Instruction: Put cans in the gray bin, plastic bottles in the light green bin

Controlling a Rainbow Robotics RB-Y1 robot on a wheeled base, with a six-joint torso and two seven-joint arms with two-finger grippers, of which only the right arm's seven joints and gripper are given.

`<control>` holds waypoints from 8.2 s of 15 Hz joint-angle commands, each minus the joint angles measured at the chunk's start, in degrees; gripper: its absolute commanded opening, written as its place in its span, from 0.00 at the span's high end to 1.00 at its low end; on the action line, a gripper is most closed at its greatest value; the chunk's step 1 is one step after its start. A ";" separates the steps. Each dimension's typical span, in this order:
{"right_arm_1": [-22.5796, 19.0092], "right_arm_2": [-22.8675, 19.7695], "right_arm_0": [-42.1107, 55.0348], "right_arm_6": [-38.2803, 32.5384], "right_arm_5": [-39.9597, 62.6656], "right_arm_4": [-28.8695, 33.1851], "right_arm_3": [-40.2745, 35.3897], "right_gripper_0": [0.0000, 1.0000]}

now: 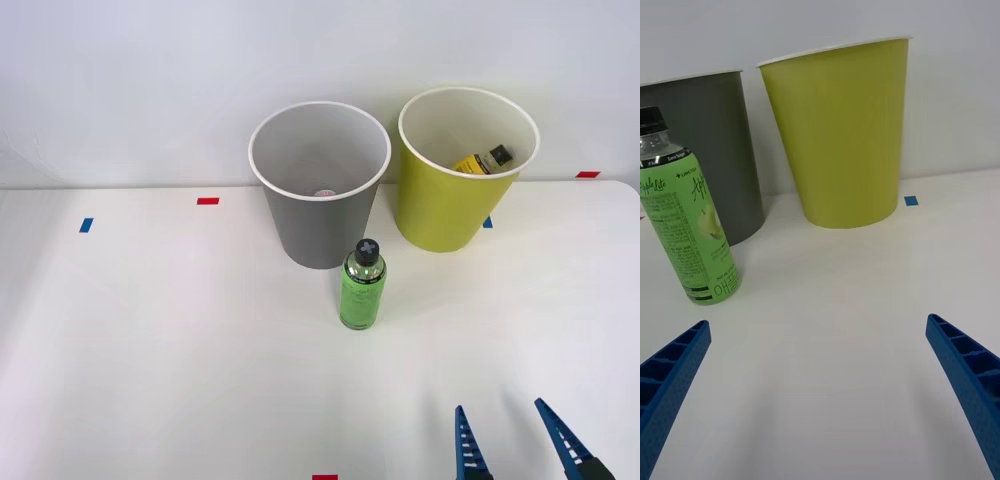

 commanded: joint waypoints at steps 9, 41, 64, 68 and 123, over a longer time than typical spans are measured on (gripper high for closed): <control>-13.62 10.11 -6.24 15.29 -5.10 -21.53 3.08 0.00; -12.74 21.62 -45.44 38.32 15.73 -42.71 13.45 0.00; -10.02 20.57 -45.97 39.73 20.21 -39.90 13.45 0.86; -10.11 20.13 -44.91 39.55 18.90 -39.90 13.45 0.89; -4.75 -8.79 -69.35 37.27 39.90 -61.87 1.85 0.00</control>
